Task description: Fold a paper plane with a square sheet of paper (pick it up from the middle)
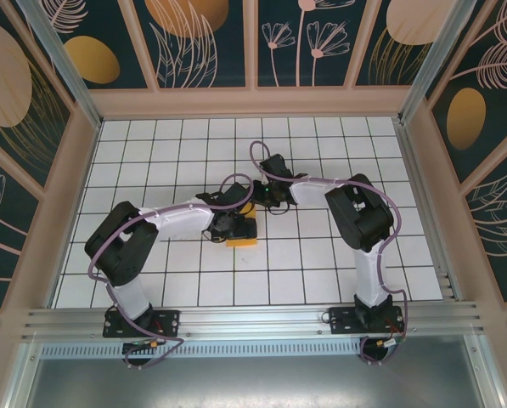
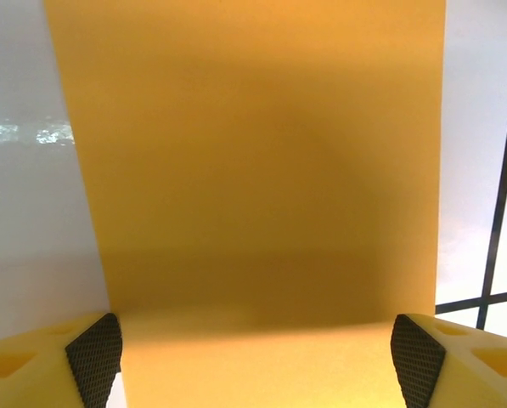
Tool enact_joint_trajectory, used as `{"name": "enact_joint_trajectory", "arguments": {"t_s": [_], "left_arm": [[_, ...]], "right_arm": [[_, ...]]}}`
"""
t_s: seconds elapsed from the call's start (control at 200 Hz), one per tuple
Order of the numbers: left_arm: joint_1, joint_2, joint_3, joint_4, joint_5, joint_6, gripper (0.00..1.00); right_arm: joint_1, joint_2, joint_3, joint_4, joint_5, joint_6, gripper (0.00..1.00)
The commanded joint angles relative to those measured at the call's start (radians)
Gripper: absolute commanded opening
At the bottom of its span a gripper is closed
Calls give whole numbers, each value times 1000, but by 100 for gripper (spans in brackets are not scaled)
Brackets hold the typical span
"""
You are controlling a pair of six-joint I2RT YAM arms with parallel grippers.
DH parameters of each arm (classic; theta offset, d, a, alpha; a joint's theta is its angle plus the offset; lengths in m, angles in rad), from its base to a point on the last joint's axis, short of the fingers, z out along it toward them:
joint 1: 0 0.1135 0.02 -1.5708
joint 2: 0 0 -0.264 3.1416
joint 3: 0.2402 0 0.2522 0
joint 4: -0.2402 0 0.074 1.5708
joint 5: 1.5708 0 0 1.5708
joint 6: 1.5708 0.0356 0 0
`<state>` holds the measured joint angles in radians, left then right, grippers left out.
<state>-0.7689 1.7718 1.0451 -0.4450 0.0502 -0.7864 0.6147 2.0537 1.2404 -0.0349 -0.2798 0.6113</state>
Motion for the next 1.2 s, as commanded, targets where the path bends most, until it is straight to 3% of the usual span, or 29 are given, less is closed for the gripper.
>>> {"name": "enact_joint_trajectory", "arguments": {"t_s": [0.0, 0.265, 0.425, 0.635, 0.911, 1.191], "left_arm": [[-9, -28, 11, 75, 7, -6, 83], [-9, -43, -3, 119, 15, -19, 81], [-9, -51, -5, 43, -92, -29, 82], [29, -214, -154, 124, -110, -94, 84], [164, -440, -417, 280, -55, -195, 89], [255, -554, -539, 319, -15, -194, 92]], "right_arm": [[-6, 108, -68, -82, 70, 2, 30], [-7, 109, -76, -77, 68, 2, 30], [-6, 102, -70, -89, 72, -22, 30], [2, -33, -19, -122, 74, -151, 31], [127, -150, 49, -263, 271, -280, 48], [267, -171, -8, -311, 289, -377, 66]]}}
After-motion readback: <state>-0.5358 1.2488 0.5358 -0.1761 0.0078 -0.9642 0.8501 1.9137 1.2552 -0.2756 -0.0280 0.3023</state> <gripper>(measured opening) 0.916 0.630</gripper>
